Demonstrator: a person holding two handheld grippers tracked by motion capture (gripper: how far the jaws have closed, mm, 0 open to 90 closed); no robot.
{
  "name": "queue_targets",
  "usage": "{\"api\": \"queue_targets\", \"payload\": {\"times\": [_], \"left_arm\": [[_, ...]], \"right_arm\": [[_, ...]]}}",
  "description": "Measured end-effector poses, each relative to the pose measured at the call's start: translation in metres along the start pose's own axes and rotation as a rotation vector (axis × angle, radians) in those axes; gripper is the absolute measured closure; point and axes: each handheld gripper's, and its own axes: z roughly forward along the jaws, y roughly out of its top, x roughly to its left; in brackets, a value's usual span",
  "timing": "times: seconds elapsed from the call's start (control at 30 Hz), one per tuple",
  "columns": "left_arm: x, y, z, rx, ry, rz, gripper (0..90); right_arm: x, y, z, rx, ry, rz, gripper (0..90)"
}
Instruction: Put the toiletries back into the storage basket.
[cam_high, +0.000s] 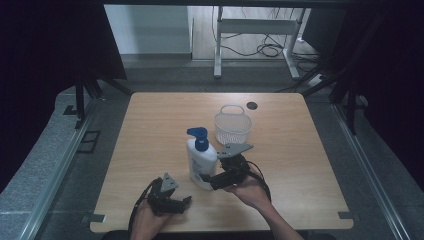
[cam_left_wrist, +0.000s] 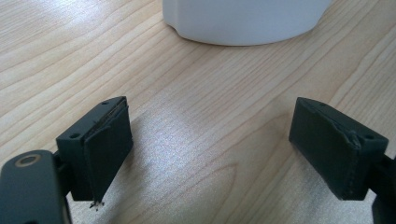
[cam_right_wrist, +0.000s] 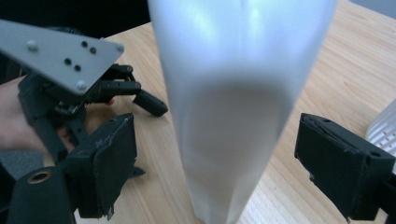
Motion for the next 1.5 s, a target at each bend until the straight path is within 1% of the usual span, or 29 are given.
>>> {"api": "queue_targets", "payload": {"times": [0.23,0.4,0.43,0.5,0.57,0.63,0.7,0.77,0.87,1.07,1.2,1.5], "left_arm": [[0.000,0.000,0.000,-0.001,0.001,-0.002,12.5],[0.000,0.000,0.000,-0.003,0.000,-0.003,12.5],[0.000,0.000,0.000,-0.003,0.000,-0.003,12.6],[0.000,0.000,0.000,-0.003,0.000,-0.003,12.5],[0.000,0.000,0.000,-0.003,0.000,-0.003,12.5],[0.000,0.000,0.000,-0.003,0.000,-0.003,12.5],[0.000,0.000,0.000,-0.001,0.001,-0.002,12.5],[0.000,0.000,0.000,-0.001,0.001,-0.002,12.5],[0.000,0.000,0.000,0.000,0.001,-0.002,12.5],[0.000,0.001,0.001,0.000,0.001,-0.002,12.5],[0.000,0.001,0.001,0.000,0.002,0.000,12.5],[-0.001,0.001,0.001,0.000,0.001,0.001,12.5]], "right_arm": [[0.001,0.008,0.010,-0.002,-0.031,-0.013,13.8],[0.001,0.010,0.016,-0.008,-0.044,-0.008,16.3],[0.002,0.011,0.019,-0.014,-0.053,-0.011,18.4],[0.001,0.011,0.020,-0.016,-0.057,-0.010,19.4],[0.002,0.012,0.022,-0.020,-0.059,-0.005,22.5],[0.002,0.013,0.023,-0.025,-0.065,-0.012,26.7],[0.003,0.014,0.023,-0.032,-0.068,-0.017,34.2],[0.003,0.014,0.023,-0.035,-0.067,-0.019,35.9],[0.003,0.016,0.023,-0.022,-0.074,-0.026,36.5],[0.002,0.017,0.020,-0.007,-0.072,-0.024,37.3],[-0.001,0.018,0.018,0.009,-0.067,-0.029,37.5],[-0.006,0.025,0.008,-0.002,-0.044,-0.036,37.7]]}}
